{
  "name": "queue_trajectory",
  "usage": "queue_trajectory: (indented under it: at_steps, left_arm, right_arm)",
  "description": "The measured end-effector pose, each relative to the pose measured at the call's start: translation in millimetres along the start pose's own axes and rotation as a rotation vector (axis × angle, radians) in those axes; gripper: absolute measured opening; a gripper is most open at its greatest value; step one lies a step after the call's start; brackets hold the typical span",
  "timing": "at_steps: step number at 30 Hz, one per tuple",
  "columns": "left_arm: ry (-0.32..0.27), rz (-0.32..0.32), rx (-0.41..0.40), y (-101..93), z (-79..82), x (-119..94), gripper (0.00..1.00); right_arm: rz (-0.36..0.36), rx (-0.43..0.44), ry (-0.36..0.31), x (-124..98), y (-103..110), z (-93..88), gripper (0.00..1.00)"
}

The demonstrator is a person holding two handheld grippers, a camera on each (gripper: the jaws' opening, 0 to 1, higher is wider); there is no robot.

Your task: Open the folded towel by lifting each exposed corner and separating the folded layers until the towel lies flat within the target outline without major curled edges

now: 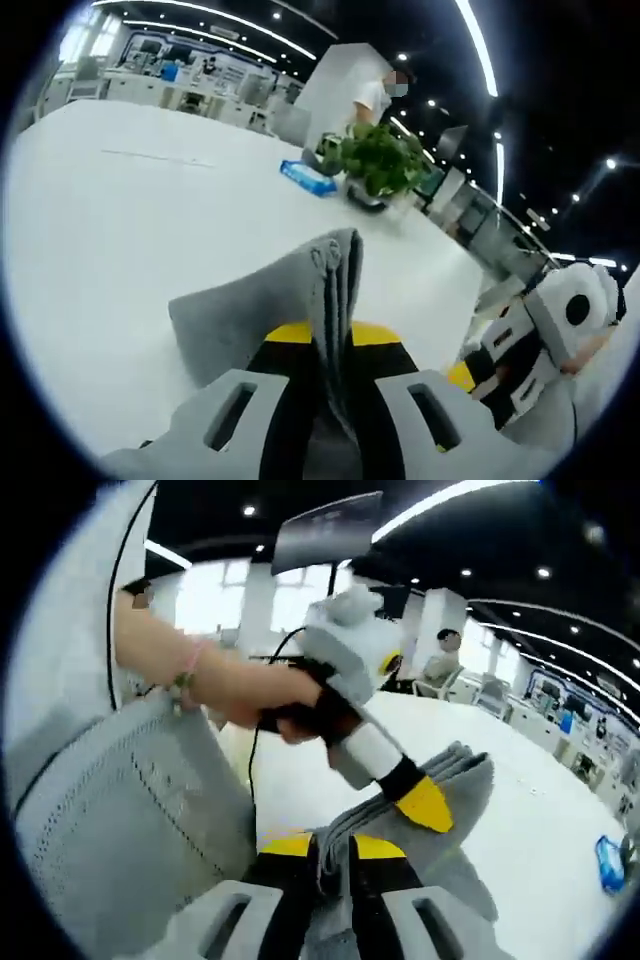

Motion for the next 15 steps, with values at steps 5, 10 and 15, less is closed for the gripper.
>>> queue_trajectory:
  at_steps: [5, 10, 15]
  left_arm:
    - [-0.008, 0.023, -0.001, 4.0, 1.7, -4.5, 0.07]
    - [-0.011, 0.026, -0.003, 4.8, 2.0, -5.4, 0.07]
    - [-0.009, 0.028, 0.005, 3.6, 2.2, -5.0, 0.07]
  right_arm:
    - [-0.156, 0.17, -0.147, -25.2, -36.9, 6.7, 0.1]
    - [-0.483, 0.177, 0.08, -38.1, -71.9, -28.8, 0.02]
    - [-0.347, 0.269, 0.222, -14.5, -61.8, -55.9, 0.0]
Point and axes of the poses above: the point that each gripper's makers call its tool centre point, and the gripper's own axes: x roughly forward along the fingers, y roughly to its left, z roughly out of its top, the point moved 7 cm from there along -x, roughly backward along the fingers, and after that the axes turned 10 degrees about y, right-handed, at the moved point
